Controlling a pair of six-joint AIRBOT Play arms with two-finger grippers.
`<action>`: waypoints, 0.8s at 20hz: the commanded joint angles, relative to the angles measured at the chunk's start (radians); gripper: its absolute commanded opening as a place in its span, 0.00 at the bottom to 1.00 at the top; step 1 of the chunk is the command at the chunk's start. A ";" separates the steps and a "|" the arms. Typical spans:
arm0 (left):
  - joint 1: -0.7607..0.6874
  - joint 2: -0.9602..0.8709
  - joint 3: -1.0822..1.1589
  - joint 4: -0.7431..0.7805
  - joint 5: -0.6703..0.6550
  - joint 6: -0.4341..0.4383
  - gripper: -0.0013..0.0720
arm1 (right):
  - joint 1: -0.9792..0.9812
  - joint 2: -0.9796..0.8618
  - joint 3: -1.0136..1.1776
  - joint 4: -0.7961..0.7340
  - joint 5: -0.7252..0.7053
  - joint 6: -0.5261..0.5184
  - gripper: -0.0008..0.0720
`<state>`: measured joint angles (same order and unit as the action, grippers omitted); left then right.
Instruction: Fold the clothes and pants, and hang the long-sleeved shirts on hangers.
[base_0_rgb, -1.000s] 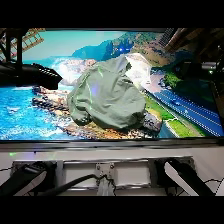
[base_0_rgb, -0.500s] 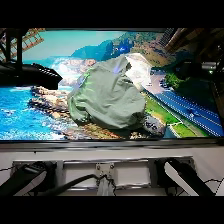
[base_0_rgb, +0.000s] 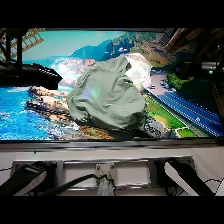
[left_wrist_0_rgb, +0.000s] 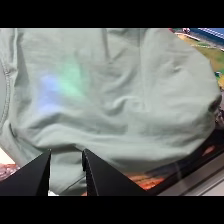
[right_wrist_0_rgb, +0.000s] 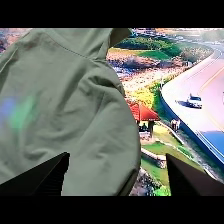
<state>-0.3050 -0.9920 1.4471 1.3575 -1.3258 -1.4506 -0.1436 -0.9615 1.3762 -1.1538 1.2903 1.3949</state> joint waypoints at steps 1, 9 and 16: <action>-0.001 -0.001 0.000 0.000 0.000 0.000 0.32 | 0.001 0.001 0.001 0.000 0.000 0.000 0.96; -0.001 -0.001 0.000 0.000 0.000 0.000 0.32 | 0.001 0.001 0.001 0.000 0.000 0.000 0.96; -0.001 -0.007 0.000 0.001 0.019 0.000 0.32 | 0.001 -0.016 0.003 -0.002 -0.032 0.000 0.96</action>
<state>-0.3050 -0.9970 1.4471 1.3590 -1.3125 -1.4506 -0.1436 -0.9745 1.3785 -1.1568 1.2827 1.3949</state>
